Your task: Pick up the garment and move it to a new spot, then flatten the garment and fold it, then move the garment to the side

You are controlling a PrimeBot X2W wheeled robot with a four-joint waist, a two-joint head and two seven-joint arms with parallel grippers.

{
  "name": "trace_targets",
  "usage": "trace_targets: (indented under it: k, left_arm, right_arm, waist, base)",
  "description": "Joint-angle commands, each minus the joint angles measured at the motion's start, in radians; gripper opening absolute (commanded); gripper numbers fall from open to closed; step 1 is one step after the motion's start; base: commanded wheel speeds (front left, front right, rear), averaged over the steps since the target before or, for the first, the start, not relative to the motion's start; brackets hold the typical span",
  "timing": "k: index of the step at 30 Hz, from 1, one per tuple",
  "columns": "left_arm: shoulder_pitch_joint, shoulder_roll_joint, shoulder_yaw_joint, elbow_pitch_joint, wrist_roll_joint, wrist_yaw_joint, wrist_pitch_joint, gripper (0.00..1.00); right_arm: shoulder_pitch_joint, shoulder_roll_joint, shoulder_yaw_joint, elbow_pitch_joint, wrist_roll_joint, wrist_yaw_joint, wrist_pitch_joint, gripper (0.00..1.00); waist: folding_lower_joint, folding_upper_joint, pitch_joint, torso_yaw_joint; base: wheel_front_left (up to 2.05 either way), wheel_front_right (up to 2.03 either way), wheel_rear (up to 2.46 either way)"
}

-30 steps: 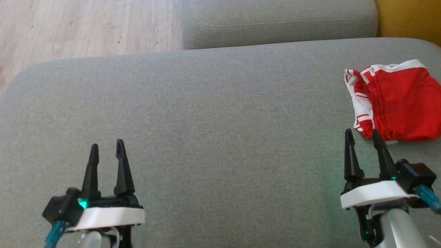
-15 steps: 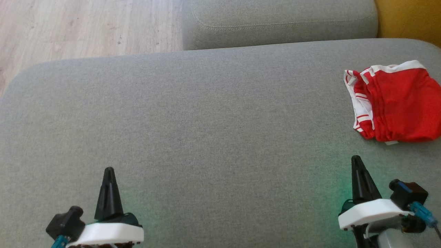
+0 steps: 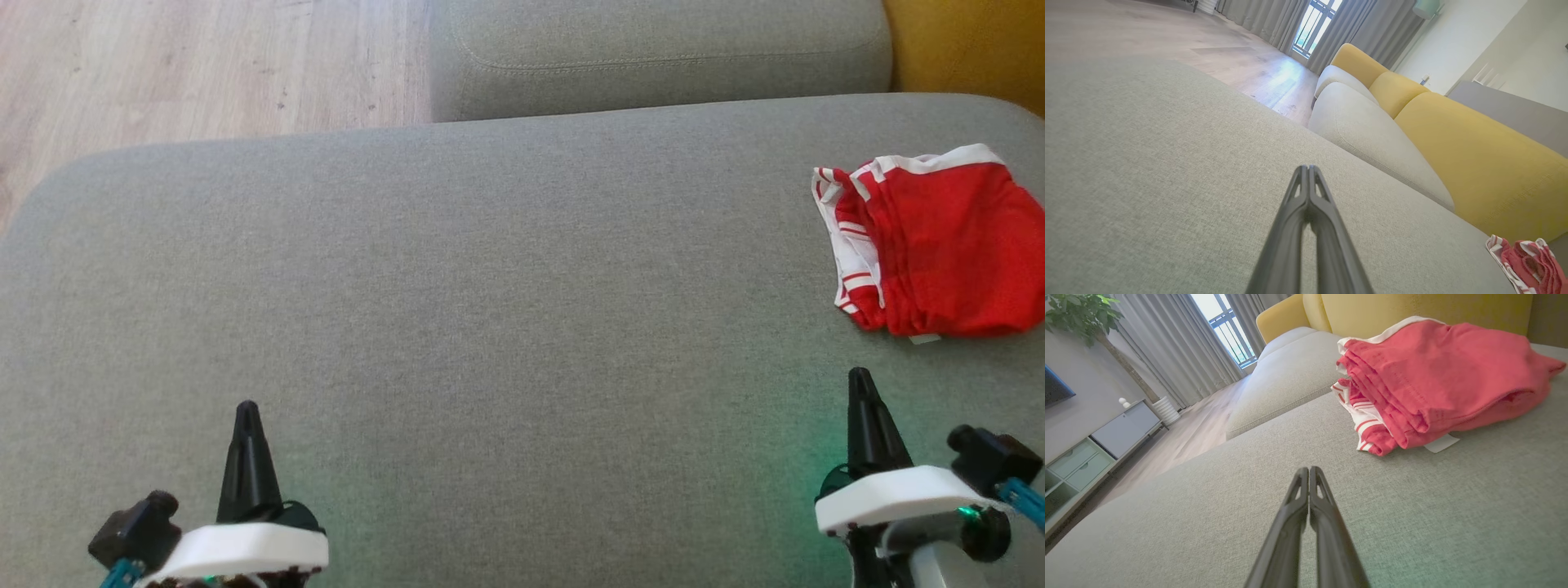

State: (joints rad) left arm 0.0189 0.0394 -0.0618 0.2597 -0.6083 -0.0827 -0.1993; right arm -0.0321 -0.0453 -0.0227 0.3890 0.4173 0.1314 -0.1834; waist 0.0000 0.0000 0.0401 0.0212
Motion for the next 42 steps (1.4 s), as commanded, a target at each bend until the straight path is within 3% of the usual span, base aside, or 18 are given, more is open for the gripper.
trace_targets:
  k: [1, 42]
  left_arm:
    - [-0.05, 0.002, 0.02, -0.029, -0.026, -0.006, 0.008, 0.0]
    - [-0.08, 0.006, 0.082, -0.023, -0.413, -0.022, 0.129, 0.0]
  right_arm:
    - [-0.044, -0.002, -0.006, -0.038, 0.033, 0.0, 0.008, 0.0]
    - [-0.057, -0.003, -0.04, -0.081, 0.494, 0.0, 0.123, 0.0]
  waist:
    - [0.0, 0.0, -0.001, 0.0]
    - [0.0, 0.0, -0.015, -0.009]
  base:
    - [0.0, 0.0, 0.0]
    - [0.0, 0.0, 0.0]
